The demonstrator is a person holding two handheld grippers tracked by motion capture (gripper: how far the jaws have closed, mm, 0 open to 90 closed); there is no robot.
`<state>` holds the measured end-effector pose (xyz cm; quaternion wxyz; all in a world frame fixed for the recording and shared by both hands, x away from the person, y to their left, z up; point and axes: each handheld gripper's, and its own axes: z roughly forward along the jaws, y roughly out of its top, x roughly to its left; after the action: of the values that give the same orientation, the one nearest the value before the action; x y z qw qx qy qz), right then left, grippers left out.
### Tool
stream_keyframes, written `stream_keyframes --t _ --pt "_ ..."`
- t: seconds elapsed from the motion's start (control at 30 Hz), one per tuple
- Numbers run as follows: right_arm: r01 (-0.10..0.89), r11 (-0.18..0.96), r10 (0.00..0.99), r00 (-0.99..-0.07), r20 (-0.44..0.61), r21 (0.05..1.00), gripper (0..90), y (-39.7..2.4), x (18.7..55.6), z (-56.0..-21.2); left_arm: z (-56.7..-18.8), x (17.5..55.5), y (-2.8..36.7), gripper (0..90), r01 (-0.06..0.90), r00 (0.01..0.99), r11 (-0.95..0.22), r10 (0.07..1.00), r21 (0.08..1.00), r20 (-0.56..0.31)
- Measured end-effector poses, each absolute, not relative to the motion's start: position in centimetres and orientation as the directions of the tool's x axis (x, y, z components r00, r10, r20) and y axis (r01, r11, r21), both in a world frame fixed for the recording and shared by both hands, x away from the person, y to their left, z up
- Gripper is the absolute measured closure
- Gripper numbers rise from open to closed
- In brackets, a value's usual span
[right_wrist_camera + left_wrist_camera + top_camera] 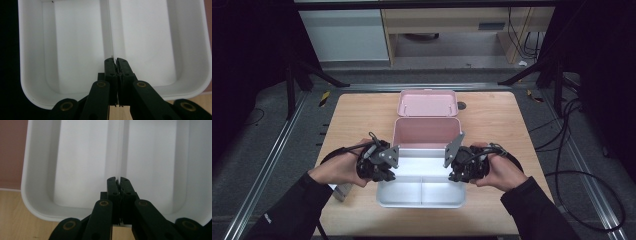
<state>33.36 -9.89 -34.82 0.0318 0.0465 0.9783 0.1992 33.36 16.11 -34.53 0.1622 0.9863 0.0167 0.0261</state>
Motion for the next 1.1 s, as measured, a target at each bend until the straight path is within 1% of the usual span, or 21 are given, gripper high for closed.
stream_keyframes --t 0.17,0.37,0.57,0.67,0.77,0.87,1.1 --pt "0.070 0.915 0.085 -0.996 -0.021 0.397 88.5 -9.7 31.7 -37.0 -36.6 31.7 16.0 88.6 0.018 0.999 -0.953 0.027 0.303 0.028" --pt "0.081 0.920 0.085 -0.996 0.006 0.384 88.4 -9.9 31.1 -39.3 -39.8 31.5 15.9 88.5 0.035 0.999 -0.947 0.030 0.318 -0.020" --pt "0.084 0.924 0.088 -0.996 0.007 0.373 88.2 -10.2 31.4 -42.2 -42.8 32.1 15.3 88.3 0.049 0.999 -0.949 0.041 0.313 -0.031" --pt "0.102 0.926 0.101 -0.995 0.023 0.364 88.4 -10.3 31.8 -43.8 -44.3 32.7 15.1 88.0 0.063 0.998 -0.950 0.050 0.307 -0.049" --pt "0.101 0.932 0.096 -0.995 0.033 0.349 88.5 -10.1 32.2 -45.2 -45.7 33.3 15.0 87.4 0.077 0.996 -0.951 0.060 0.299 -0.067" --pt "0.118 0.933 0.110 -0.993 0.043 0.339 88.0 -10.0 32.6 -46.3 -46.3 33.6 14.8 87.6 0.072 0.996 -0.958 0.056 0.277 -0.064" --pt "0.124 0.936 0.116 -0.992 0.045 0.328 87.7 -10.0 33.0 -47.5 -47.2 33.8 14.6 87.4 0.074 0.996 -0.959 0.056 0.273 -0.072"
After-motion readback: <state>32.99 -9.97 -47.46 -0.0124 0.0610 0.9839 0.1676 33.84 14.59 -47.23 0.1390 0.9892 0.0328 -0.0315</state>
